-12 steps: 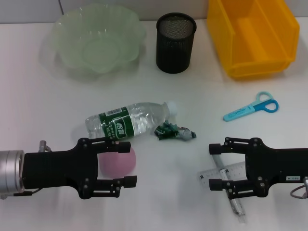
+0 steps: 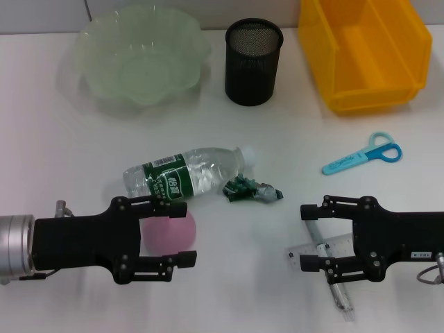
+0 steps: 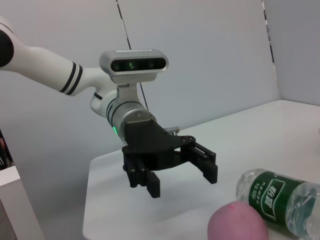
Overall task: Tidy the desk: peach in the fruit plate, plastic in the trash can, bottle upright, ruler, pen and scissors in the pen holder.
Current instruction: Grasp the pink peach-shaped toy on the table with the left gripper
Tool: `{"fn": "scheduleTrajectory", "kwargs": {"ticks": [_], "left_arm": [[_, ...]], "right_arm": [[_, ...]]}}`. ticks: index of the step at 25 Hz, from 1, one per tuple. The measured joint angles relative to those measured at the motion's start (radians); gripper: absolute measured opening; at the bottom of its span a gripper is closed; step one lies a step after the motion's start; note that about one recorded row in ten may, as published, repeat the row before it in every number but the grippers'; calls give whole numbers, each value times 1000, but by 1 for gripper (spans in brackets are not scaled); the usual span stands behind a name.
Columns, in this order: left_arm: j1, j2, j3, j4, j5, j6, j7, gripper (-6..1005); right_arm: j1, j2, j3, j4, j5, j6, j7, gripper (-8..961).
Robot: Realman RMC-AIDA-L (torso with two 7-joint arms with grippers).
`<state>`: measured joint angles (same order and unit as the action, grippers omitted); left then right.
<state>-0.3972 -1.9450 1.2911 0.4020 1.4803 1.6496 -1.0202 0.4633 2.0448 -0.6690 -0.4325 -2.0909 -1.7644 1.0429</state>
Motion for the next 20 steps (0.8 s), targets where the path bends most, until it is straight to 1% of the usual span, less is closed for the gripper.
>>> {"fn": "scheduleTrajectory", "kwargs": {"ticks": [6, 13, 16, 20], "left_arm": [[1, 0, 1, 2, 0, -57, 38, 780], [-2, -16, -17, 23, 84, -131, 46, 779], [1, -24, -18, 36, 98, -153, 62, 778], [2, -26, -27, 42, 100, -156, 78, 778]], "right_arm": [[0, -2, 0, 0, 2, 12, 24, 810], [0, -2, 0, -2, 5, 17, 49, 808], [0, -3, 0, -2, 5, 24, 58, 806], [0, -3, 0, -2, 5, 27, 65, 805]]}}
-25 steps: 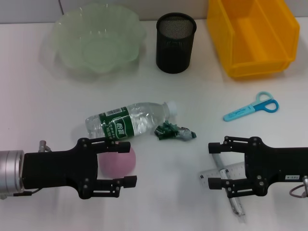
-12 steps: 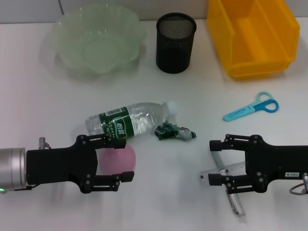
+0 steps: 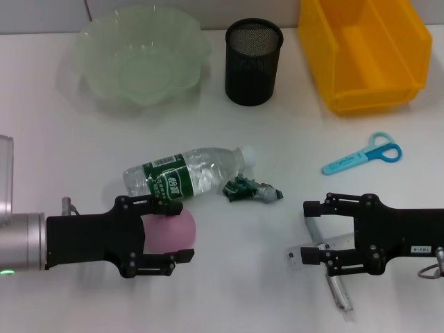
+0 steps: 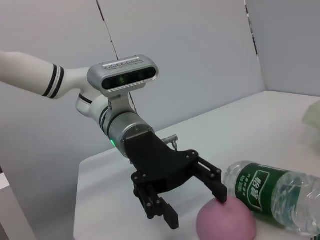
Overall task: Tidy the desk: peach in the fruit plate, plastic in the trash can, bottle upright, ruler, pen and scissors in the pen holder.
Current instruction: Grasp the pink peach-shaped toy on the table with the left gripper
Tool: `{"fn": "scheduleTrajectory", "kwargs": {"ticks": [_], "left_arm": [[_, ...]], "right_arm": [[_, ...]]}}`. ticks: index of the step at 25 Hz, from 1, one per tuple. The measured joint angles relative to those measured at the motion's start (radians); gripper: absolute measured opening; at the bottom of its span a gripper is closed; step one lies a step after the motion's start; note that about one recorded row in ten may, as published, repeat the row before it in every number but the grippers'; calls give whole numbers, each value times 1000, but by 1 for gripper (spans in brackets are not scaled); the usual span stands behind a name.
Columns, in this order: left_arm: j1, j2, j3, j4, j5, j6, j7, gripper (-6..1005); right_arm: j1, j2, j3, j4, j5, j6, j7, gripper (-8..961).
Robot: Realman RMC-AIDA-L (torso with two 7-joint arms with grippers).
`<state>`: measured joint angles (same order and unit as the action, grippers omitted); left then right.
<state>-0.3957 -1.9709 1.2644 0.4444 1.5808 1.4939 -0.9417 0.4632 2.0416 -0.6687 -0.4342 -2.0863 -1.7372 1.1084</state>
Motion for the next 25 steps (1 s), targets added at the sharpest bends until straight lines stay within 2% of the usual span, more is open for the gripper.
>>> {"fn": "scheduleTrajectory", "kwargs": {"ticks": [5, 14, 23, 25], "left_arm": [[0, -2, -6, 6, 2, -16, 21, 777], [3, -20, -4, 7, 21, -82, 62, 775], [9, -21, 1, 7, 30, -98, 81, 773], [12, -21, 2, 7, 30, -101, 96, 727]], "right_arm": [[0, -1, 0, 0, 1, 6, 9, 802], [0, -1, 1, -1, 1, 9, 11, 799], [0, -1, 2, -2, 2, 10, 11, 795], [0, -1, 2, -2, 2, 10, 11, 794]]}}
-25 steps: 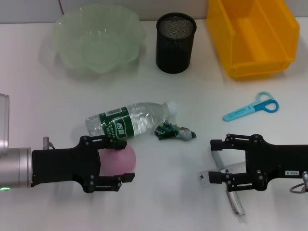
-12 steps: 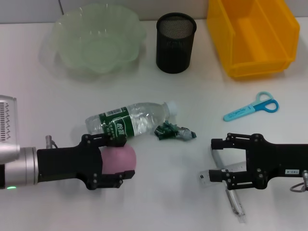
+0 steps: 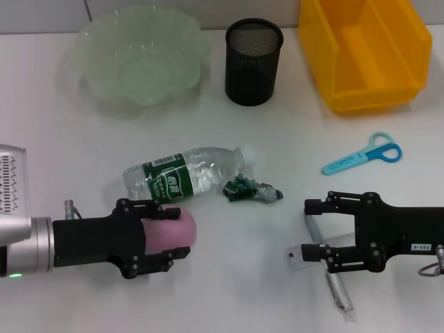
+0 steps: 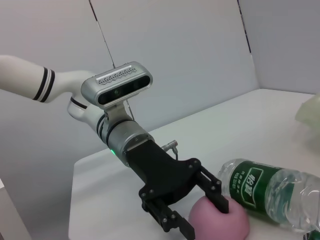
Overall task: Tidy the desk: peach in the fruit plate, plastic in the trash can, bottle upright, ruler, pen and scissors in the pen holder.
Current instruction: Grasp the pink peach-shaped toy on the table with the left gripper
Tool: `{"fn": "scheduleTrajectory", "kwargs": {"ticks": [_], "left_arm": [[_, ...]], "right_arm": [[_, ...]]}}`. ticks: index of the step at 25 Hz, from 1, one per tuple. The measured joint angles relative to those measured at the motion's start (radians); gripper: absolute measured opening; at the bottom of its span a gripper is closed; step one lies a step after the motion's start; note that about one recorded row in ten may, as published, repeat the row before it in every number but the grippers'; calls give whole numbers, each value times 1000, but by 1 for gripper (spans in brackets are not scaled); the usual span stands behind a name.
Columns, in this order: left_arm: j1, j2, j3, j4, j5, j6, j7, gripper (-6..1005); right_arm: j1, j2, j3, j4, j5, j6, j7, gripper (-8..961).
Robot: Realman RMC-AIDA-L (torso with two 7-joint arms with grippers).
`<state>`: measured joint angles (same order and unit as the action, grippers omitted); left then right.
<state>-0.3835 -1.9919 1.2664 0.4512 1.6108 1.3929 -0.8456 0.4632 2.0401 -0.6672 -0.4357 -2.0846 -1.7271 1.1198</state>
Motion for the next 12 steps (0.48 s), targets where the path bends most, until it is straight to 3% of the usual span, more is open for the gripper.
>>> {"fn": "scheduleTrajectory", "kwargs": {"ticks": [5, 12], "left_arm": [[11, -6, -6, 0, 22, -3, 51, 613], [20, -13, -7, 26, 50, 4, 74, 375]], "right_arm": [[0, 0, 0, 0, 0, 0, 0, 792], [0, 0, 0, 0, 0, 0, 0, 789]]}}
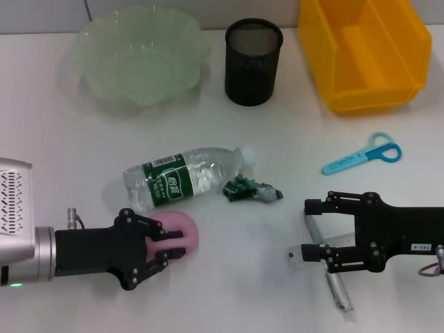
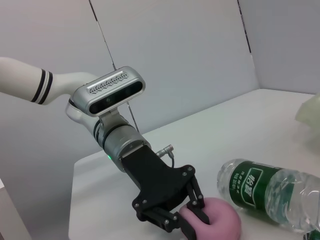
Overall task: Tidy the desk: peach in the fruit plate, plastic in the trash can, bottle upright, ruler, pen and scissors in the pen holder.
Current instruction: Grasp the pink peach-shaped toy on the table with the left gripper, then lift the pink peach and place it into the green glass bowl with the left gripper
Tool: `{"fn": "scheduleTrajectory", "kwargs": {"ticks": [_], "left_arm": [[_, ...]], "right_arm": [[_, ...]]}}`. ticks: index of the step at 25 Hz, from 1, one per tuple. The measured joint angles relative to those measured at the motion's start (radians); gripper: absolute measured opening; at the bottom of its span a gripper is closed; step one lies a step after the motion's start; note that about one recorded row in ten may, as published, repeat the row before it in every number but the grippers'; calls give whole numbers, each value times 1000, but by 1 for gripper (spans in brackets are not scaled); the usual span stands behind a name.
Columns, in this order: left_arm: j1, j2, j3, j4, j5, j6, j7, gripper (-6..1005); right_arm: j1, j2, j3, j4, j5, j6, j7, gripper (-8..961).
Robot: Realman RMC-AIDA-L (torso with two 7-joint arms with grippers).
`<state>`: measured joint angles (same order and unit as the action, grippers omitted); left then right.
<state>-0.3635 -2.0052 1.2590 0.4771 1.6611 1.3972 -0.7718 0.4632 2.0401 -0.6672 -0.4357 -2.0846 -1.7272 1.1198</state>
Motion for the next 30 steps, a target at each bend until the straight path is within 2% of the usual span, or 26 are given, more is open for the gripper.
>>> {"fn": "scheduleTrajectory", "kwargs": {"ticks": [6, 11, 12, 14, 18, 21, 25, 30], "left_arm": [[24, 0, -11, 39, -1, 41, -6, 174], [34, 0, -129, 52, -4, 176, -9, 140], [34, 0, -129, 52, -4, 176, -9, 134], [33, -15, -260, 50, -5, 273, -10, 116], [23, -49, -358, 50, -6, 301, -14, 77], [-8, -65, -389, 21, -22, 298, -16, 55], [-78, -65, -394, -66, -74, 273, -16, 46], [-128, -67, -395, -145, -186, 188, -17, 44]], "right_arm": [[-1, 0, 0, 0, 0, 0, 0, 787], [-2, 0, 0, 0, 0, 0, 0, 784], [-3, 0, 0, 0, 0, 0, 0, 784], [-3, 0, 0, 0, 0, 0, 0, 783], [-4, 3, 0, 0, 0, 0, -2, 781], [-4, 5, 0, 1, 0, 0, -5, 780], [-4, 8, 0, 2, 0, 1, -6, 779], [-12, 11, 33, 2, 3, 11, -14, 776]]}}
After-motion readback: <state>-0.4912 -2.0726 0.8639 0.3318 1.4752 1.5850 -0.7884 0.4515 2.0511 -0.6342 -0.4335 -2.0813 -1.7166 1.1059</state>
